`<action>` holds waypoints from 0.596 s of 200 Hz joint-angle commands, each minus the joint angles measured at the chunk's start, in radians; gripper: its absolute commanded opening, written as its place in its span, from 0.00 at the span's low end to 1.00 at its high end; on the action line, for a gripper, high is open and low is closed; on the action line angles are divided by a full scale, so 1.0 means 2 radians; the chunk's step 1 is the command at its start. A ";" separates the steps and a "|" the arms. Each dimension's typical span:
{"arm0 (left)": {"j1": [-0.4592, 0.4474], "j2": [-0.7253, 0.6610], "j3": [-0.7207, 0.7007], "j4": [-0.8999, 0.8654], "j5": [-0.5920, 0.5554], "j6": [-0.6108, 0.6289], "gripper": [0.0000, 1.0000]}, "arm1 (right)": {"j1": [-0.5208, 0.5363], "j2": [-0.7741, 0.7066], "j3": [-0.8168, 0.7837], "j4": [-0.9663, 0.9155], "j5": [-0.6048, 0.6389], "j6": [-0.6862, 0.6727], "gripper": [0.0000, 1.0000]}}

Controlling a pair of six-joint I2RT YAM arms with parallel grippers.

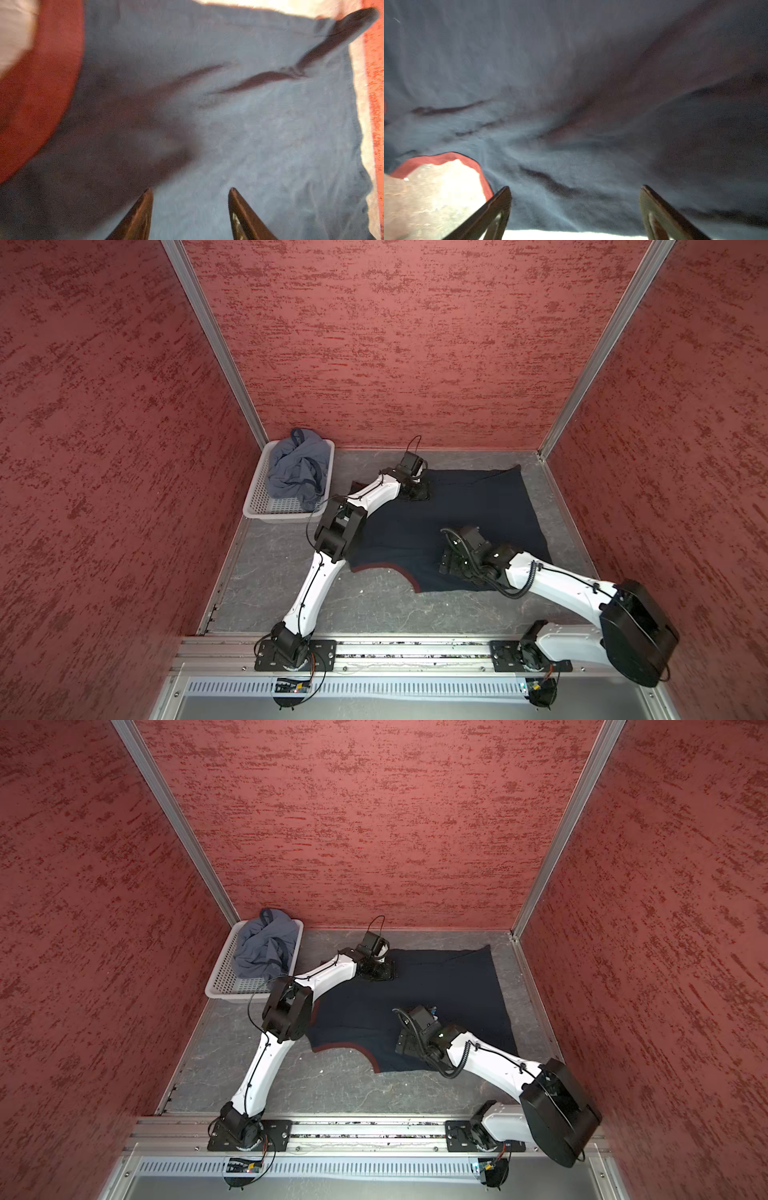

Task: Fold and stack tank tops
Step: Smooth out the tank top at the center of the table.

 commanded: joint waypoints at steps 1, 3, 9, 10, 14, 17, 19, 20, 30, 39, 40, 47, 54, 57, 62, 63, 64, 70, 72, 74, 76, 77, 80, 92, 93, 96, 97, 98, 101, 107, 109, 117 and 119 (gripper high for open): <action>0.012 0.018 0.026 -0.017 0.011 -0.004 0.60 | 0.012 0.011 -0.012 0.017 0.002 0.029 0.95; 0.013 0.020 0.027 -0.017 0.011 -0.005 0.60 | 0.013 0.012 -0.013 0.017 0.002 0.030 0.95; 0.016 0.023 0.028 -0.015 0.011 -0.009 0.60 | 0.014 0.013 -0.017 0.017 0.001 0.032 0.95; 0.017 0.023 0.028 -0.014 0.010 -0.009 0.60 | 0.015 0.013 -0.018 0.017 0.001 0.032 0.95; 0.020 0.025 0.028 -0.013 0.011 -0.010 0.60 | 0.016 0.014 -0.021 0.017 0.000 0.034 0.94; 0.021 0.027 0.028 -0.012 0.010 -0.011 0.60 | 0.017 0.015 -0.024 0.016 0.000 0.035 0.94; 0.023 0.027 0.028 -0.011 0.011 -0.012 0.60 | 0.018 0.015 -0.025 0.016 -0.001 0.036 0.93; 0.023 0.028 0.028 -0.011 0.010 -0.012 0.60 | 0.018 0.015 -0.026 0.016 -0.001 0.037 0.93; 0.029 0.031 0.028 -0.010 0.007 -0.015 0.61 | 0.021 0.014 -0.035 0.013 -0.003 0.041 0.91; 0.034 0.036 0.029 -0.009 0.008 -0.016 0.61 | 0.024 0.015 -0.045 0.009 -0.004 0.044 0.89; 0.034 0.036 0.030 -0.009 0.008 -0.016 0.61 | 0.024 0.014 -0.046 0.009 -0.004 0.044 0.89; 0.038 0.040 0.032 -0.010 0.007 -0.016 0.62 | 0.026 0.013 -0.055 0.006 -0.005 0.047 0.88; 0.041 0.045 0.037 -0.013 0.007 -0.017 0.62 | 0.027 0.011 -0.063 0.005 -0.006 0.051 0.87; 0.043 0.047 0.040 -0.015 0.009 -0.018 0.62 | 0.028 0.009 -0.067 0.005 -0.007 0.052 0.86; 0.046 0.051 0.046 -0.020 0.013 -0.019 0.62 | 0.028 0.006 -0.074 0.004 -0.008 0.055 0.85; 0.046 0.052 0.047 -0.021 0.014 -0.020 0.62 | 0.029 0.006 -0.075 0.004 -0.009 0.056 0.84; 0.047 0.052 0.048 -0.022 0.015 -0.020 0.62 | 0.029 0.005 -0.077 0.004 -0.009 0.056 0.84; 0.050 0.056 0.053 -0.025 0.018 -0.022 0.62 | 0.031 0.000 -0.084 0.004 -0.011 0.060 0.83; 0.050 0.056 0.055 -0.026 0.019 -0.023 0.62 | 0.031 -0.001 -0.086 0.004 -0.011 0.062 0.82; 0.051 0.058 0.057 -0.027 0.018 -0.023 0.62 | 0.032 -0.003 -0.089 0.004 -0.013 0.064 0.82; 0.051 0.058 0.058 -0.028 0.017 -0.023 0.63 | 0.032 -0.005 -0.091 0.004 -0.013 0.064 0.81; 0.051 0.058 0.058 -0.029 0.017 -0.024 0.63 | 0.032 -0.006 -0.092 0.004 -0.013 0.066 0.81; 0.052 0.060 0.061 -0.031 0.016 -0.024 0.63 | 0.033 -0.008 -0.094 0.003 -0.014 0.068 0.80; 0.053 0.066 0.074 -0.039 0.014 -0.021 0.64 | 0.037 -0.019 -0.102 0.000 -0.017 0.074 0.78; 0.052 0.067 0.076 -0.040 0.014 -0.021 0.64 | 0.037 -0.020 -0.102 -0.001 -0.017 0.075 0.78; 0.053 0.068 0.079 -0.042 0.014 -0.021 0.64 | 0.039 -0.023 -0.104 -0.002 -0.018 0.077 0.77; 0.053 0.068 0.080 -0.043 0.013 -0.020 0.64 | 0.039 -0.024 -0.104 -0.002 -0.018 0.077 0.77; 0.052 0.068 0.081 -0.044 0.014 -0.020 0.64 | 0.039 -0.025 -0.105 -0.003 -0.019 0.078 0.77; 0.052 0.070 0.083 -0.045 0.013 -0.020 0.64 | 0.041 -0.028 -0.106 -0.005 -0.019 0.080 0.76; 0.052 0.072 0.089 -0.049 0.011 -0.019 0.65 | 0.042 -0.033 -0.108 -0.008 -0.020 0.082 0.75; 0.052 0.074 0.091 -0.051 0.010 -0.018 0.65 | 0.042 -0.036 -0.108 -0.009 -0.020 0.083 0.75; 0.053 0.076 0.099 -0.061 0.007 -0.019 0.65 | 0.043 -0.044 -0.110 -0.013 -0.019 0.085 0.74; 0.052 0.076 0.100 -0.062 0.005 -0.019 0.65 | 0.043 -0.046 -0.110 -0.015 -0.018 0.084 0.74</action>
